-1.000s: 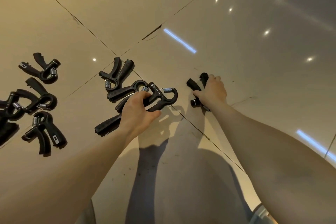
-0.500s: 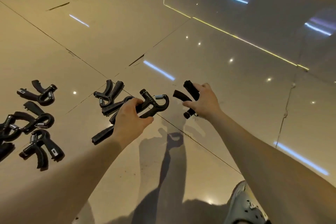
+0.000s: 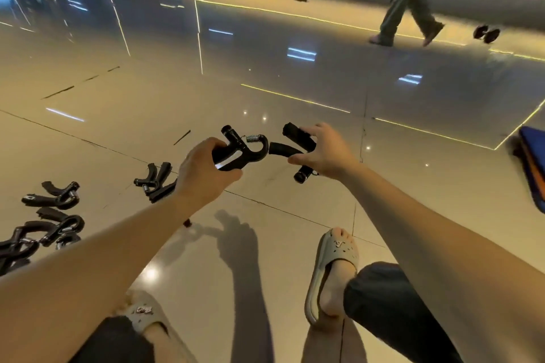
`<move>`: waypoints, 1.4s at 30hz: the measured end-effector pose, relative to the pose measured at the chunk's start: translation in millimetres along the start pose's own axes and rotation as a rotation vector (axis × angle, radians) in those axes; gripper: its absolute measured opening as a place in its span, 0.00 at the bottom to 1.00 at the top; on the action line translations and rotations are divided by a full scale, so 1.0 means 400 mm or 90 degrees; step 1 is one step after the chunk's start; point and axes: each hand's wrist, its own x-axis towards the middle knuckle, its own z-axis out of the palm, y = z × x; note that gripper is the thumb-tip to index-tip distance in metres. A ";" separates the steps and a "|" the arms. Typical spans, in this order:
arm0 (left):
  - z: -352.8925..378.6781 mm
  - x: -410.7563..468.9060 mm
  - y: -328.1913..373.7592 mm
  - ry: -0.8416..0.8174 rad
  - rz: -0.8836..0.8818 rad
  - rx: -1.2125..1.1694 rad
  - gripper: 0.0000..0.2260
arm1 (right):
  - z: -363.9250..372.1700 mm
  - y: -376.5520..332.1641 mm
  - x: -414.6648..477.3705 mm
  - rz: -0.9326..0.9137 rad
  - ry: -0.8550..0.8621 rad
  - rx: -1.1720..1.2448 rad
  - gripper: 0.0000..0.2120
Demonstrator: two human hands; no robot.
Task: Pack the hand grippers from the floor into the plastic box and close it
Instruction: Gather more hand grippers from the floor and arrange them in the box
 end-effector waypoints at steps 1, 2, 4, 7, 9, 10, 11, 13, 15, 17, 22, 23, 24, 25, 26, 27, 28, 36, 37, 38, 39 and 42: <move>-0.021 -0.023 0.033 -0.004 0.017 0.003 0.22 | -0.032 -0.011 -0.040 -0.002 0.011 -0.008 0.33; -0.040 -0.046 0.065 -0.008 0.031 0.006 0.22 | -0.063 -0.022 -0.082 -0.003 0.020 -0.015 0.33; -0.080 -0.093 0.128 -0.023 0.064 0.017 0.23 | -0.118 -0.046 -0.167 -0.010 0.035 -0.025 0.32; -0.129 -0.169 0.218 -0.059 0.117 0.038 0.25 | -0.193 -0.077 -0.297 -0.016 0.048 -0.024 0.30; -0.149 -0.221 0.264 -0.076 0.143 0.046 0.26 | -0.234 -0.092 -0.382 -0.007 0.052 -0.025 0.31; -0.156 -0.247 0.281 -0.084 0.157 0.048 0.26 | -0.248 -0.099 -0.424 0.003 0.054 -0.026 0.31; -0.160 -0.275 0.295 -0.093 0.173 0.048 0.26 | -0.261 -0.103 -0.468 0.014 0.056 -0.028 0.32; -0.160 -0.333 0.325 -0.110 0.207 0.044 0.25 | -0.284 -0.113 -0.557 0.032 0.057 -0.029 0.34; -0.159 -0.392 0.357 -0.135 0.237 0.033 0.24 | -0.306 -0.121 -0.647 0.046 0.062 -0.035 0.34; -0.155 -0.449 0.389 -0.160 0.257 0.015 0.23 | -0.335 -0.129 -0.733 0.062 0.066 -0.047 0.33; -0.125 -0.555 0.494 -0.239 0.304 -0.010 0.22 | -0.433 -0.129 -0.935 0.109 0.084 -0.074 0.35; -0.117 -0.573 0.518 -0.255 0.309 -0.016 0.22 | -0.455 -0.124 -0.973 0.120 0.085 -0.078 0.35; -0.106 -0.589 0.541 -0.265 0.313 -0.022 0.22 | -0.477 -0.117 -1.007 0.132 0.087 -0.081 0.35; -0.095 -0.604 0.563 -0.270 0.318 -0.026 0.22 | -0.498 -0.109 -1.041 0.146 0.092 -0.084 0.36; -0.080 -0.619 0.584 -0.275 0.322 -0.031 0.21 | -0.518 -0.100 -1.075 0.162 0.098 -0.090 0.36; -0.064 -0.634 0.604 -0.282 0.322 -0.038 0.21 | -0.536 -0.089 -1.107 0.180 0.104 -0.094 0.36; -0.045 -0.647 0.621 -0.292 0.322 -0.041 0.21 | -0.551 -0.078 -1.138 0.195 0.109 -0.095 0.36; 0.146 -0.778 0.754 -0.410 0.330 -0.061 0.19 | -0.602 0.078 -1.360 0.335 0.143 -0.055 0.37; 0.172 -0.797 0.766 -0.415 0.331 -0.061 0.19 | -0.603 0.098 -1.381 0.347 0.148 -0.050 0.37; 0.198 -0.811 0.779 -0.418 0.337 -0.054 0.19 | -0.604 0.119 -1.401 0.357 0.153 -0.044 0.37; 0.219 -0.824 0.797 -0.424 0.344 -0.046 0.19 | -0.607 0.138 -1.418 0.365 0.159 -0.038 0.37; 0.263 -0.846 0.856 -0.435 0.360 -0.030 0.19 | -0.626 0.182 -1.450 0.361 0.178 -0.036 0.37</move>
